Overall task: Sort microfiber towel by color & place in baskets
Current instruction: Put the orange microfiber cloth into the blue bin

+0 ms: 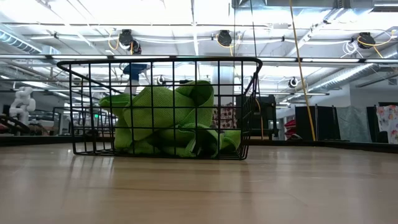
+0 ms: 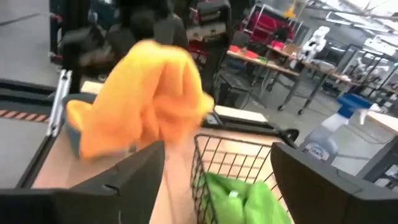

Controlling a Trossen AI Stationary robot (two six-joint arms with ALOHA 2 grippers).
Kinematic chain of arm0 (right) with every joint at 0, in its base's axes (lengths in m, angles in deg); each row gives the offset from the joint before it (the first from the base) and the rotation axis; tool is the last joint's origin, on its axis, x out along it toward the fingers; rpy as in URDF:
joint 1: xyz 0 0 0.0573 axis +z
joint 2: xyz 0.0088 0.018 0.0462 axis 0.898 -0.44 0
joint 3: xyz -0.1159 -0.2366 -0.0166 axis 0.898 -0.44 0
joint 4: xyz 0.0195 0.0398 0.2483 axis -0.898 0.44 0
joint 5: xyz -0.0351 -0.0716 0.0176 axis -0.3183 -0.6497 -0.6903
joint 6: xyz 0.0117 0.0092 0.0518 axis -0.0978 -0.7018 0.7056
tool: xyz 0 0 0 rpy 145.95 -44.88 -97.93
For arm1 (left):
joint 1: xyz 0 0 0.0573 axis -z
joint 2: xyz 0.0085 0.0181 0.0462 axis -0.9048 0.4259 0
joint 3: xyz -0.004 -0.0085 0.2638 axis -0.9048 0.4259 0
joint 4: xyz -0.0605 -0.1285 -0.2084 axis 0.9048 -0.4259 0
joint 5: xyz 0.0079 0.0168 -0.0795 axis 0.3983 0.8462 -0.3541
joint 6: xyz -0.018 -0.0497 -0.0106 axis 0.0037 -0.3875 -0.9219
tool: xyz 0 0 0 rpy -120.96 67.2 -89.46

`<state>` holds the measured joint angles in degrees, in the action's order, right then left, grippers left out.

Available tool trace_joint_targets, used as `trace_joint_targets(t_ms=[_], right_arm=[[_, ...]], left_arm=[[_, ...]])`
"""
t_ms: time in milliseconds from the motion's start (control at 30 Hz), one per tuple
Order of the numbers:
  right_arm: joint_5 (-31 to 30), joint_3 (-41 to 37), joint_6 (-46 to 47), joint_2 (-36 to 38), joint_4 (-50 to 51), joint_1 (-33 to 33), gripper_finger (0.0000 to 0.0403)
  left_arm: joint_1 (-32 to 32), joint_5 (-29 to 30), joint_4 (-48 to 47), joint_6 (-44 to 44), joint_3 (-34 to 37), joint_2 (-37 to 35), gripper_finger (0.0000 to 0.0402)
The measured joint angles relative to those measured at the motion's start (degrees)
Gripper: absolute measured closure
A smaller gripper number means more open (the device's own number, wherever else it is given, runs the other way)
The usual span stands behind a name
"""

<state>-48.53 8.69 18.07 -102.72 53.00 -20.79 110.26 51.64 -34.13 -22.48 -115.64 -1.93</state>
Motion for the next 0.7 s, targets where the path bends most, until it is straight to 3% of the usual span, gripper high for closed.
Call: trace_joint_targets(t_ms=[133, 300, 467, 600, 700], right_arm=[[0.14, -0.02, 3.97, 0.0, 4.1, 1.03, 0.0117], [1.03, -0.02, 7.32, 0.0, 9.24, 1.25, 0.0128], [1.2, -0.02, 8.29, 0.0, 9.63, 1.19, 0.0141], [1.22, -0.03, 8.3, -0.02, 9.56, 0.68, 0.0151], [1.24, -0.04, 8.55, -0.02, 9.17, 0.29, 0.0156]], left_arm=[[3.26, 0.17, -12.62, -15.49, 0.0, -4.94, 0.0352], [8.67, -2.23, -35.34, -46.92, -0.02, -10.81, 0.0352], [15.19, -13.75, -54.85, -76.85, -0.02, -12.01, 0.0352], [19.42, -23.44, -58.64, -88.17, -0.02, -11.38, 0.0352], [21.41, -23.87, -58.25, -91.41, -0.02, -10.45, 0.0352]])
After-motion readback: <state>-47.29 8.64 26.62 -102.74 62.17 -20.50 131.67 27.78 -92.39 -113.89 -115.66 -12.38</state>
